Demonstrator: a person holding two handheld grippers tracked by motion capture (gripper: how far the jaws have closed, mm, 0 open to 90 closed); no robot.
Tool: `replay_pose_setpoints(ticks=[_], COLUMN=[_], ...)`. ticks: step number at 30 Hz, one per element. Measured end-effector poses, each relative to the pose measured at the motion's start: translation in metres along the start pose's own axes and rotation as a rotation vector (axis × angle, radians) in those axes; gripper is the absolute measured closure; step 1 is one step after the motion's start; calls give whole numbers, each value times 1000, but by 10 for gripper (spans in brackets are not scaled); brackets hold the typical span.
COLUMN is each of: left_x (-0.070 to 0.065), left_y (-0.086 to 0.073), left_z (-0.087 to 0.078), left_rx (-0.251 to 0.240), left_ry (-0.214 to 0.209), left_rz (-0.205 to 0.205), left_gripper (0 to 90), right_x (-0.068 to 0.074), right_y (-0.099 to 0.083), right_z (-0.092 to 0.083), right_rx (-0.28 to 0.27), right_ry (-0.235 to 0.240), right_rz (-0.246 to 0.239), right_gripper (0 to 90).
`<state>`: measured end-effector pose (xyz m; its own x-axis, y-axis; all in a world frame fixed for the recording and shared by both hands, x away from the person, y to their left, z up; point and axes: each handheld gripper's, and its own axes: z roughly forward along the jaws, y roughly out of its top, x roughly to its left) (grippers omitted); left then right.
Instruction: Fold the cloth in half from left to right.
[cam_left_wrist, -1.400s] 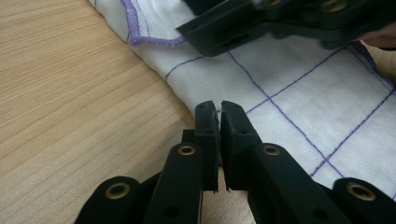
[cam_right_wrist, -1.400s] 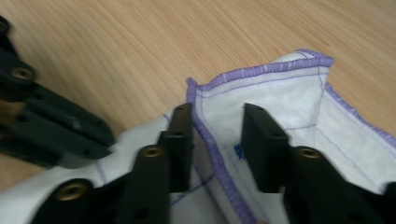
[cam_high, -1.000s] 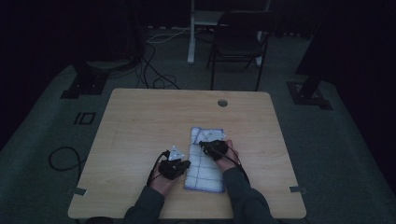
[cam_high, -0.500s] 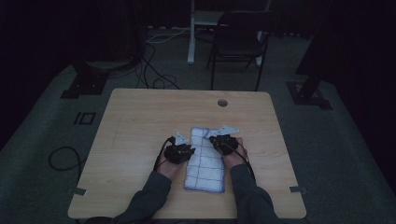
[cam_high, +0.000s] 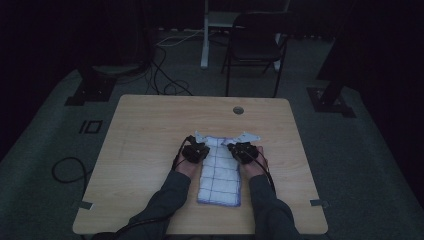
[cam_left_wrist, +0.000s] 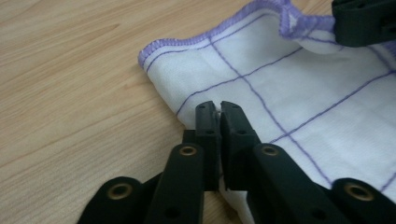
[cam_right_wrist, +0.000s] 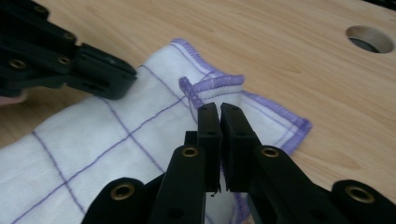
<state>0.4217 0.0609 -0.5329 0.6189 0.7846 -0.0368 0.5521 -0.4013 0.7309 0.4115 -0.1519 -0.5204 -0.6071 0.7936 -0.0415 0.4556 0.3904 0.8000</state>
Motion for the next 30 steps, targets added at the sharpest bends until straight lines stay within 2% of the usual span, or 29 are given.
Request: replay_pose_setpoints(ticks=[2, 3, 6, 7, 13, 21, 25, 30], left_x=[2, 5, 8, 11, 20, 24, 27, 32], left_y=[0, -1, -3, -6, -16, -21, -23, -24], left_z=[-4, -8, -11, -13, -14, -17, -19, -20], left_rx=[-17, -48, -65, -79, -76, -81, -78, -83], left_ry=[-11, -35, -47, -58, -65, -58, -46, -28], left_rz=[-11, -50, -74, -101, -141, -156, -169, -181], left_gripper=[885, 885, 884, 884, 882, 879, 868, 836], right_x=[-4, -7, -11, -17, -29, -31, -33, -32], right_y=[1, 2, 3, 2, -4, -6, -6, -3], right_z=[-2, -4, -5, -5, 4, 21, 25, 26], right_rx=[-8, -15, -17, -16, 7, 49, 60, 57], right_ry=[-11, -21, -33, -48, -49, -46, -60, -58], right_rz=[10, 19, 30, 46, 92, 104, 121, 117], right_gripper=[878, 878, 879, 879, 878, 840, 808, 795])
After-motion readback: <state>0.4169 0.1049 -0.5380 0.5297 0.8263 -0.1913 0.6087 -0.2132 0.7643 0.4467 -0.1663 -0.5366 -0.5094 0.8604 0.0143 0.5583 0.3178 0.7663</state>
